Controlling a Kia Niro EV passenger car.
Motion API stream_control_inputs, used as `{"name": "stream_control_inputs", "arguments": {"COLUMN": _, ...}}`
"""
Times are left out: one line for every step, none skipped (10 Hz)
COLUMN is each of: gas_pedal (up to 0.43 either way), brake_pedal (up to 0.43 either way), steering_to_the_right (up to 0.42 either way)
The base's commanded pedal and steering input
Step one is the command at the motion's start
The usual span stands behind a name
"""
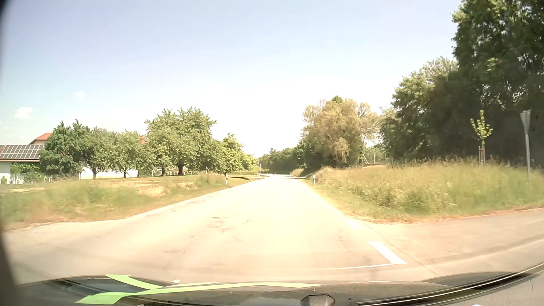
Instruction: Follow the waypoints while adhering to traffic rules and regulations
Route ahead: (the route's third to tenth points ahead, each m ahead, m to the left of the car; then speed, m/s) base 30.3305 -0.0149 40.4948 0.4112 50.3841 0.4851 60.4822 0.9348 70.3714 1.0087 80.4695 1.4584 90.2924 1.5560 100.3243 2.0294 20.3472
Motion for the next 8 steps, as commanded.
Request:
{"name": "stream_control_inputs", "arguments": {"gas_pedal": 0.228, "brake_pedal": 0.000, "steering_to_the_right": 0.000}}
{"name": "stream_control_inputs", "arguments": {"gas_pedal": 0.240, "brake_pedal": 0.000, "steering_to_the_right": -0.001}}
{"name": "stream_control_inputs", "arguments": {"gas_pedal": 0.240, "brake_pedal": 0.000, "steering_to_the_right": -0.002}}
{"name": "stream_control_inputs", "arguments": {"gas_pedal": 0.248, "brake_pedal": 0.000, "steering_to_the_right": -0.003}}
{"name": "stream_control_inputs", "arguments": {"gas_pedal": 0.248, "brake_pedal": 0.000, "steering_to_the_right": -0.003}}
{"name": "stream_control_inputs", "arguments": {"gas_pedal": 0.248, "brake_pedal": 0.000, "steering_to_the_right": -0.003}}
{"name": "stream_control_inputs", "arguments": {"gas_pedal": 0.248, "brake_pedal": 0.000, "steering_to_the_right": -0.004}}
{"name": "stream_control_inputs", "arguments": {"gas_pedal": 0.248, "brake_pedal": 0.000, "steering_to_the_right": -0.003}}
